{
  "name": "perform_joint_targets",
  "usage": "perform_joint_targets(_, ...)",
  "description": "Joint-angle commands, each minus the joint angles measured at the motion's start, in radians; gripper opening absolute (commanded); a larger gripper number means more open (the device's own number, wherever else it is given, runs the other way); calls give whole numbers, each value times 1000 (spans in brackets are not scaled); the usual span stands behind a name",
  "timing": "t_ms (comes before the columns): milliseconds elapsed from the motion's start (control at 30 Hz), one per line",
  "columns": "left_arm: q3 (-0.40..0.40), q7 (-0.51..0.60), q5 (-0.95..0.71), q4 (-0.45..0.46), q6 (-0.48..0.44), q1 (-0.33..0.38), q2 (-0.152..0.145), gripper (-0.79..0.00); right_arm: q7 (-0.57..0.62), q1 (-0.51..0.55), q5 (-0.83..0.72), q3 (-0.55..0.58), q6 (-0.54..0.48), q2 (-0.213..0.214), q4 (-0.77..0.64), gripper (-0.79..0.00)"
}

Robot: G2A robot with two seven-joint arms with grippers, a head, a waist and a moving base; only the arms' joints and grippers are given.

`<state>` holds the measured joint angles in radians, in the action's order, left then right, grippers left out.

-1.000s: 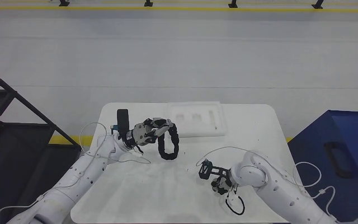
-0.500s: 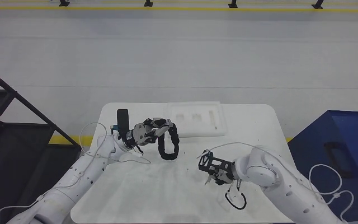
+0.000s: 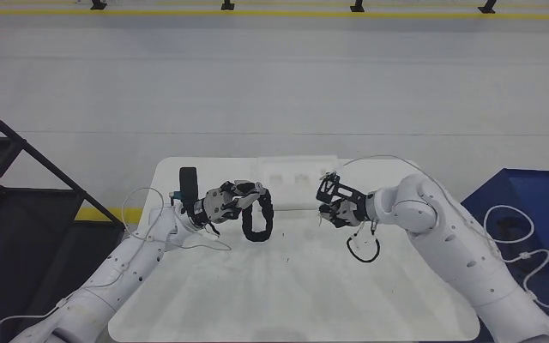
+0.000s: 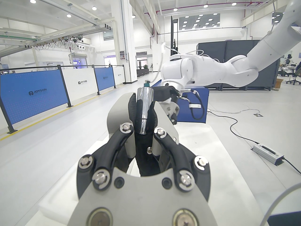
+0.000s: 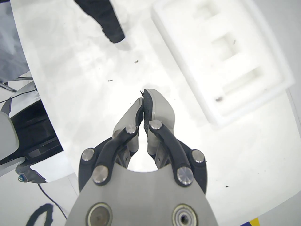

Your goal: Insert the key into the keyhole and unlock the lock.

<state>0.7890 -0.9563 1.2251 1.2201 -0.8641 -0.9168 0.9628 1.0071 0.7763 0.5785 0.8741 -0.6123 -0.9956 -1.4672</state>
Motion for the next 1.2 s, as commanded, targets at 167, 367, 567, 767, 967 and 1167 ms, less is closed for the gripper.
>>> perform_joint_targets(167, 0, 0, 0, 0, 0, 0, 0, -785, -45, -152, -49, -78, -10, -51, 231, -785)
perform_joint_targets(367, 0, 0, 0, 0, 0, 0, 0, -785, -80, -247, -79, -147, -30, -100, 424, -785)
perform_joint_targets(567, 0, 0, 0, 0, 0, 0, 0, -785, -121, -309, -87, -209, -32, -150, 585, -785)
perform_joint_targets(767, 0, 0, 0, 0, 0, 0, 0, -785, -165, -345, -90, -253, -39, -195, 715, -785)
perform_joint_targets(967, 0, 0, 0, 0, 0, 0, 0, -785, -230, -365, -71, -278, -33, -229, 798, -785)
perform_joint_targets(1167, 0, 0, 0, 0, 0, 0, 0, -785, -272, -373, -64, -286, -13, -253, 849, -785)
